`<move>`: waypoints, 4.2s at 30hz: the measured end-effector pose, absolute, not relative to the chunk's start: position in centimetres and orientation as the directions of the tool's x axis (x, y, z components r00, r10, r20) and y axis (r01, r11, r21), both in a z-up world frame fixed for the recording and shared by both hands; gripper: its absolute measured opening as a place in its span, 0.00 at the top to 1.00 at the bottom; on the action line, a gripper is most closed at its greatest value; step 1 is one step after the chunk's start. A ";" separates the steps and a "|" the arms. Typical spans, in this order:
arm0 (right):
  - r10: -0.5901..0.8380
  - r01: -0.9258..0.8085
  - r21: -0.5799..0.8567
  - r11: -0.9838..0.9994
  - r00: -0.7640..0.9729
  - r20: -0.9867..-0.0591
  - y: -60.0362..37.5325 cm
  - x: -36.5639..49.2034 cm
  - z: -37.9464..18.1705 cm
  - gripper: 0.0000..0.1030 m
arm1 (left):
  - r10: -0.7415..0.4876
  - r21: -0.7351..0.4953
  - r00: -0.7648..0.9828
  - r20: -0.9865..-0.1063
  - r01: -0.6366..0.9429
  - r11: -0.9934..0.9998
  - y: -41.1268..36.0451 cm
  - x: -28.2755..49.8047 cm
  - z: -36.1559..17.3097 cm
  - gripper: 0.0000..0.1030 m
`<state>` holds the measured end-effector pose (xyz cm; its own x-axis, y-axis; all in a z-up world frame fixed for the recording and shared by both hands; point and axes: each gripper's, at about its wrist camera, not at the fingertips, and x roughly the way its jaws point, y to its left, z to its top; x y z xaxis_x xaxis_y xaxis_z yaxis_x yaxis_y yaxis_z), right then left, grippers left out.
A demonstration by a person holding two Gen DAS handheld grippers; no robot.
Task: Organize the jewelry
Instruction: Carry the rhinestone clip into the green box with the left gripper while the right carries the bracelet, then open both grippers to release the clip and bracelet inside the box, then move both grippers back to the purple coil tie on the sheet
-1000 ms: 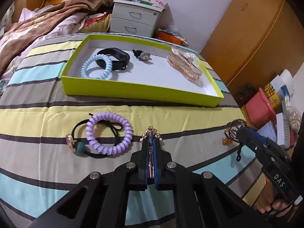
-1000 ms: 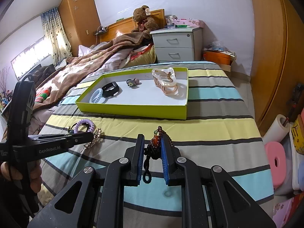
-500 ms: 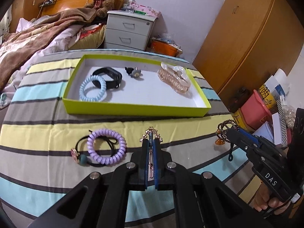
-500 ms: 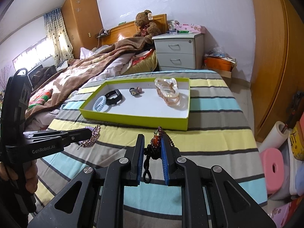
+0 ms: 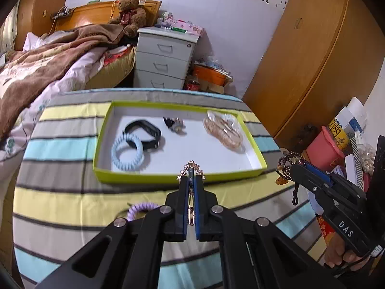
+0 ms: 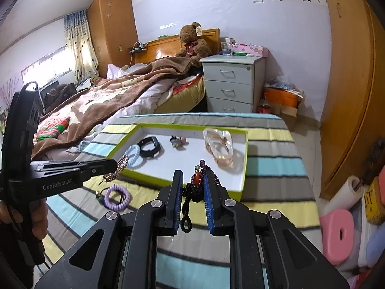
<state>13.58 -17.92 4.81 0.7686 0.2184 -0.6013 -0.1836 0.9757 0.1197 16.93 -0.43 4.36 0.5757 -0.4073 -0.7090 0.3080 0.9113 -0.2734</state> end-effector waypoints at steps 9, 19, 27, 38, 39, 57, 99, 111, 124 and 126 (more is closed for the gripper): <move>0.210 -0.189 0.101 0.977 0.761 -0.614 -17.4 16.7 4.9 0.83 | -0.415 -0.282 0.592 -0.691 0.308 0.909 -0.1 20.6 5.6 0.96; 0.214 -0.198 0.099 0.975 0.724 -0.656 -16.8 19.9 3.1 0.83 | -0.424 -0.315 0.588 -0.688 0.284 0.906 -0.2 25.1 4.9 0.96; 0.224 -0.207 0.110 0.972 0.679 -0.699 -16.2 21.9 0.5 0.83 | -0.431 -0.346 0.564 -0.705 0.256 0.902 -0.9 28.4 3.5 0.96; 0.216 -0.219 0.092 0.971 0.649 -0.729 -16.0 23.4 -1.2 0.83 | -0.393 -0.340 0.540 -0.744 0.200 0.919 -1.8 30.9 0.6 0.96; 0.213 -0.221 0.088 0.971 0.647 -0.732 -15.9 23.5 -1.4 0.83 | -0.392 -0.340 0.537 -0.747 0.199 0.919 -1.8 31.0 0.4 0.96; 0.198 -0.237 0.059 0.970 0.623 -0.757 -15.1 24.3 -2.7 0.83 | -0.297 -0.239 0.532 -0.793 0.177 0.955 -2.9 31.9 -1.4 0.96; 0.195 -0.193 0.089 0.977 0.645 -0.739 -16.0 23.3 -2.0 0.70 | -0.294 -0.241 0.539 -0.789 0.170 0.956 -3.2 30.5 0.0 0.69; 0.190 -0.186 0.085 0.979 0.673 -0.715 -15.8 21.0 -0.3 0.69 | -0.291 -0.233 0.577 -0.764 0.174 0.957 -2.3 28.0 2.4 0.62; 0.228 -0.220 0.101 0.970 0.693 -0.683 -14.0 17.1 1.0 0.51 | -0.275 -0.228 0.641 -0.717 0.158 0.961 1.2 21.8 4.4 0.54; 0.231 -0.223 0.103 0.969 0.691 -0.685 -13.7 16.8 1.0 0.51 | -0.273 -0.237 0.647 -0.712 0.145 0.961 2.1 20.9 4.5 0.53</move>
